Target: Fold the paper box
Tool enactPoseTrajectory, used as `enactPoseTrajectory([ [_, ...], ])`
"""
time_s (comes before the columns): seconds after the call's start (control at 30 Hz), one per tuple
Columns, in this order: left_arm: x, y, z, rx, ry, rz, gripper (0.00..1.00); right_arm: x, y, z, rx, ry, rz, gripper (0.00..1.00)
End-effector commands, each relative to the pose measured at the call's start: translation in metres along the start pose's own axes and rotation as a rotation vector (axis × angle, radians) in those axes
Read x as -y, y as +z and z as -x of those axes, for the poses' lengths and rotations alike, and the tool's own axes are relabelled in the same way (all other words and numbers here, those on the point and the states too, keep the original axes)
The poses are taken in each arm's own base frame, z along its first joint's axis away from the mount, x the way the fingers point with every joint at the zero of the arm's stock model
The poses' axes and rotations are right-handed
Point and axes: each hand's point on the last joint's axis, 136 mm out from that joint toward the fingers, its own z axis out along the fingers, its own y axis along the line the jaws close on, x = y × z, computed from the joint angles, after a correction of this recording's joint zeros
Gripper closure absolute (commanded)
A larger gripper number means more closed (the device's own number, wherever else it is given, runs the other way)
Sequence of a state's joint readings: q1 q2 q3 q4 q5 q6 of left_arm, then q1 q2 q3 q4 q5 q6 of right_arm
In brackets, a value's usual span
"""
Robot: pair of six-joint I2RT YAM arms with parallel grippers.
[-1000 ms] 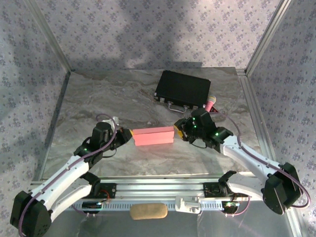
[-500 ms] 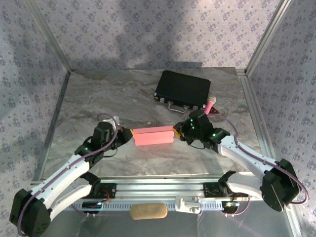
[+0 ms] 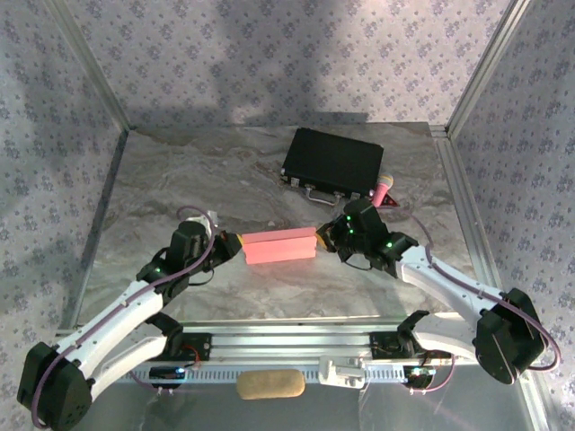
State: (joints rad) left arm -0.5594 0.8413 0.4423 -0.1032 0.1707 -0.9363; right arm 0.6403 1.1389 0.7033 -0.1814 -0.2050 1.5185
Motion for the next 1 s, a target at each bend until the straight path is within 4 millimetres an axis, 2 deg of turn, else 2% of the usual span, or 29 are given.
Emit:
enactPoseTrajectory([
  [0.0,-0.051,0.004,-0.039,-0.132,-0.029,0.191,0.98,0.012,-0.013,0.001,0.055,-0.066,-0.115,0.7],
  [0.1,-0.048,0.004,-0.038,-0.12,-0.022,0.182,0.98,-0.009,-0.034,-0.007,0.15,-0.142,-0.124,0.43],
  [0.17,-0.046,0.004,-0.036,-0.111,-0.018,0.177,0.98,-0.016,-0.036,-0.019,0.185,-0.139,-0.125,0.32],
  [0.27,-0.043,0.004,-0.035,-0.101,-0.015,0.172,0.99,-0.015,-0.021,-0.037,0.196,-0.022,-0.152,0.24],
  [0.4,-0.042,0.005,-0.034,-0.105,-0.008,0.171,0.99,-0.01,0.007,-0.06,0.174,0.193,-0.264,0.24],
  [0.47,-0.041,0.005,-0.034,-0.105,-0.008,0.171,0.99,-0.016,0.014,-0.066,0.18,0.227,-0.314,0.23],
  [0.5,-0.041,0.005,-0.035,-0.105,-0.007,0.169,0.99,-0.028,0.016,-0.07,0.176,0.243,-0.308,0.23],
  [0.73,-0.037,0.007,-0.035,-0.112,0.003,0.157,1.0,-0.04,0.048,-0.071,0.191,0.338,-0.302,0.22],
  [0.87,-0.036,0.007,-0.036,-0.117,0.01,0.155,1.0,-0.028,0.065,-0.07,0.169,0.376,-0.359,0.23],
  [0.97,-0.034,0.007,-0.035,-0.117,0.017,0.151,0.99,-0.015,0.076,-0.069,0.151,0.394,-0.38,0.29],
])
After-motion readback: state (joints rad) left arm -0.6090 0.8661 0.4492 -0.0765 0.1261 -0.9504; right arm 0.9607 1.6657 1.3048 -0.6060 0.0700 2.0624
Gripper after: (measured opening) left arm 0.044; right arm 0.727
